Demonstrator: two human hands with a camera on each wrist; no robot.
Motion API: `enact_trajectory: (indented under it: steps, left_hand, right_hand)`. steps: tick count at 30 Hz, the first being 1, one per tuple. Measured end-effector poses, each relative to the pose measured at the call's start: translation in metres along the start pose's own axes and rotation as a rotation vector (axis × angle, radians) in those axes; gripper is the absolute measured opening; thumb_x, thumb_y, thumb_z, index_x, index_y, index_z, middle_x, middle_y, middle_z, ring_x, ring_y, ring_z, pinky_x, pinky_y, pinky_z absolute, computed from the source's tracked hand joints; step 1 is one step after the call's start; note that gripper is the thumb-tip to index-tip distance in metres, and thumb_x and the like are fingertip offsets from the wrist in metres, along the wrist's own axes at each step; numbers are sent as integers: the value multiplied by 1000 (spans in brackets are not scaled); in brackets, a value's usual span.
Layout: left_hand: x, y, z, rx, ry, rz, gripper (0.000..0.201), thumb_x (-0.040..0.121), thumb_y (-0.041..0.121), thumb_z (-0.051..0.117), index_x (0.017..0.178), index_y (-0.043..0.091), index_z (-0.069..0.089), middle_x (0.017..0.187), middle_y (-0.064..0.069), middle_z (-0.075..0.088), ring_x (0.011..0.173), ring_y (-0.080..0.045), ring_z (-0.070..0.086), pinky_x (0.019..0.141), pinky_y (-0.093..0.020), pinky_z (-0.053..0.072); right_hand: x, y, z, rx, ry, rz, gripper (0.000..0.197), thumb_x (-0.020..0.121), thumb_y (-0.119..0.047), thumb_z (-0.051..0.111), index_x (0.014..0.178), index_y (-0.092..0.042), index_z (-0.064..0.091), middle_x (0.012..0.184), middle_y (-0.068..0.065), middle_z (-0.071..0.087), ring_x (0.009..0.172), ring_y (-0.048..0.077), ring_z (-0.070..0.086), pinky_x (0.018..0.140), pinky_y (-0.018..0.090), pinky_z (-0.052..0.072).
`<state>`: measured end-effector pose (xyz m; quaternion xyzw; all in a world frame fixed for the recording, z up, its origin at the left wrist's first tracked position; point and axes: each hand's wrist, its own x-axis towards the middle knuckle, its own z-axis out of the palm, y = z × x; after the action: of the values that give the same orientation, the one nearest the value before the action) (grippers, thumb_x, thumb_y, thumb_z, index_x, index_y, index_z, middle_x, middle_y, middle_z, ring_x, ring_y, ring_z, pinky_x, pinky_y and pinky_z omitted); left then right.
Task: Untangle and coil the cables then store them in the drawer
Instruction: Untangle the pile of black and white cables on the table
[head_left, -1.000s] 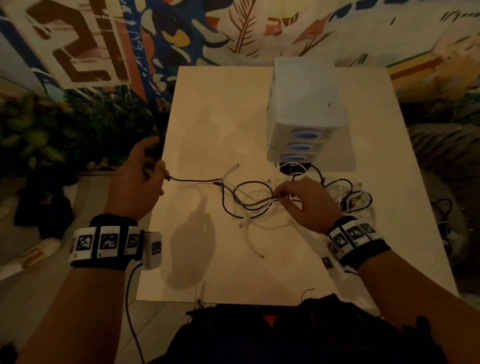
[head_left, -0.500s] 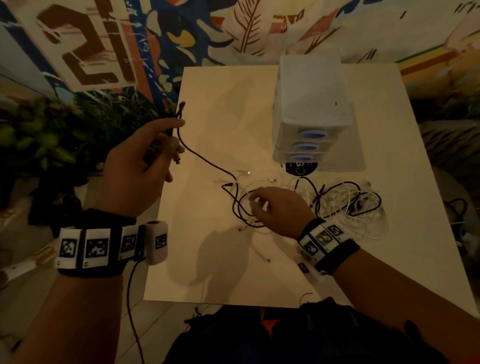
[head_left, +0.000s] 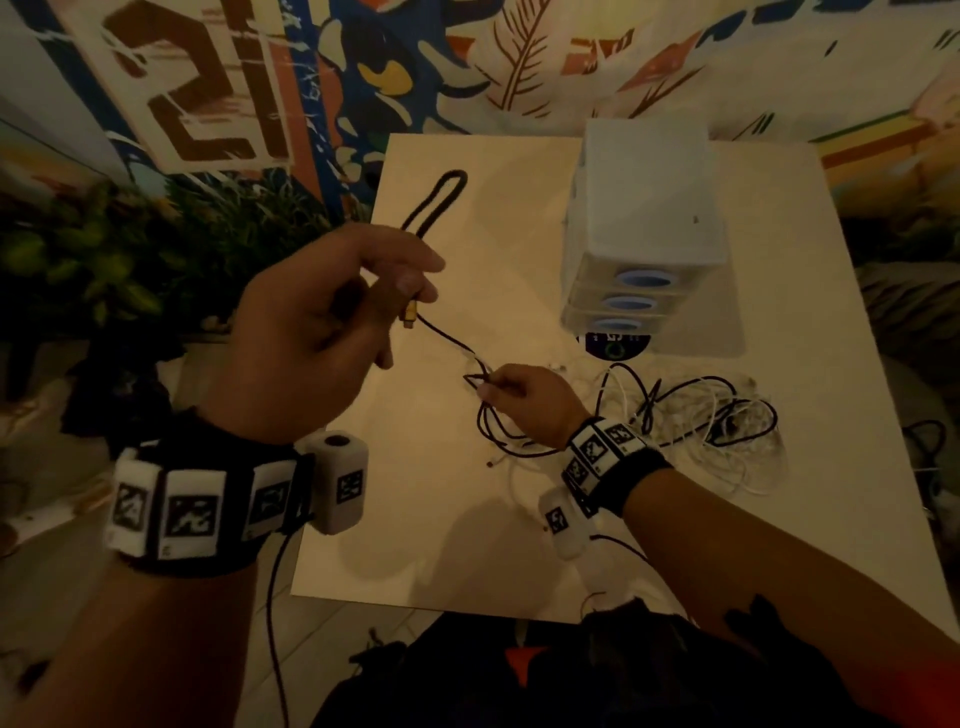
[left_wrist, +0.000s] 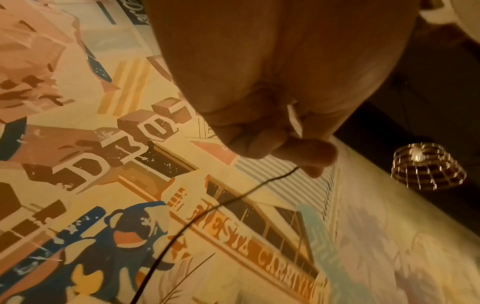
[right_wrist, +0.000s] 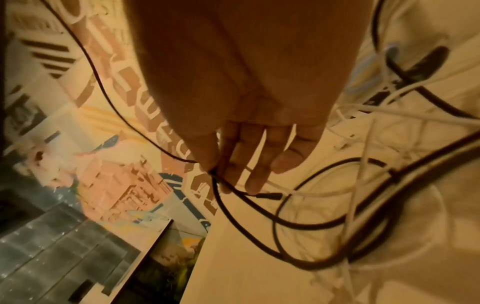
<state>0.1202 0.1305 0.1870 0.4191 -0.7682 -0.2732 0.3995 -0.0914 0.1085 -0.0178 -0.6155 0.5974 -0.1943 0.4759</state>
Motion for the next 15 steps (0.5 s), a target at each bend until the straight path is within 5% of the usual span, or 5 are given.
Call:
enact_trajectory:
  steps: [4, 7, 10, 13, 15]
  left_hand:
    - [5, -51, 29, 190, -78, -134, 25, 105, 15, 47, 112, 31, 64, 96, 12, 61, 79, -13, 62, 62, -32, 55]
    - [-4, -97, 54, 274, -145, -269, 22, 105, 21, 46, 109, 34, 64, 95, 9, 61, 80, -6, 60, 67, -34, 54]
    - [-18, -126, 78, 301, -230, -384, 23, 105, 21, 46, 111, 32, 65, 102, 3, 62, 73, -10, 59, 74, -41, 55]
    - [-26, -131, 101, 357, -393, -485, 23, 107, 29, 43, 120, 35, 61, 111, 5, 69, 61, -9, 67, 68, -31, 54]
    - [-27, -124, 115, 403, -498, -520, 29, 107, 40, 40, 133, 39, 53, 97, 11, 75, 53, -4, 66, 63, -27, 54]
  right_hand:
    - [-15, 8, -9, 269, 21, -1, 17, 99, -30, 62, 99, -14, 65, 86, -4, 78, 79, 12, 73, 80, 29, 56]
    - [-34, 13, -23, 364, 83, -27, 11, 94, -21, 69, 103, -15, 67, 84, 4, 78, 74, 18, 74, 72, 29, 59]
    - [-45, 22, -34, 369, 95, -27, 13, 91, -21, 73, 103, -19, 69, 83, 5, 78, 81, 21, 75, 79, 31, 60]
    - [-49, 28, -38, 341, 106, -36, 16, 92, -24, 73, 106, -18, 72, 82, 3, 78, 86, 13, 75, 82, 25, 57]
    - [-50, 28, -40, 327, 139, -47, 16, 93, -25, 71, 107, -17, 73, 83, 1, 78, 84, 8, 74, 80, 19, 55]
